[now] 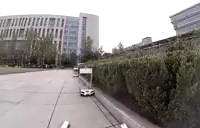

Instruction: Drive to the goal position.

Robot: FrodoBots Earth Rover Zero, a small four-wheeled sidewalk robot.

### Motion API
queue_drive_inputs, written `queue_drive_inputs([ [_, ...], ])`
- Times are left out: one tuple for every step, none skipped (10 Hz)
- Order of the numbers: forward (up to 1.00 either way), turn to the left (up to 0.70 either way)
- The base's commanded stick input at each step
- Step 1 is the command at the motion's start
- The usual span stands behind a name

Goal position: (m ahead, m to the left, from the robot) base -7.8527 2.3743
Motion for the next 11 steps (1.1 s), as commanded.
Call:
queue_drive_inputs([
  [0.04,0.00],
  [0.02,0.00],
  [0.00,0.00],
  [0.00,0.00],
  [0.00,0.00],
  [0.00,0.00],
  [0.00,0.00],
  [0.01,0.00],
  [0.02,0.00],
  [0.00,0.00],
  [0.00,0.00],
])
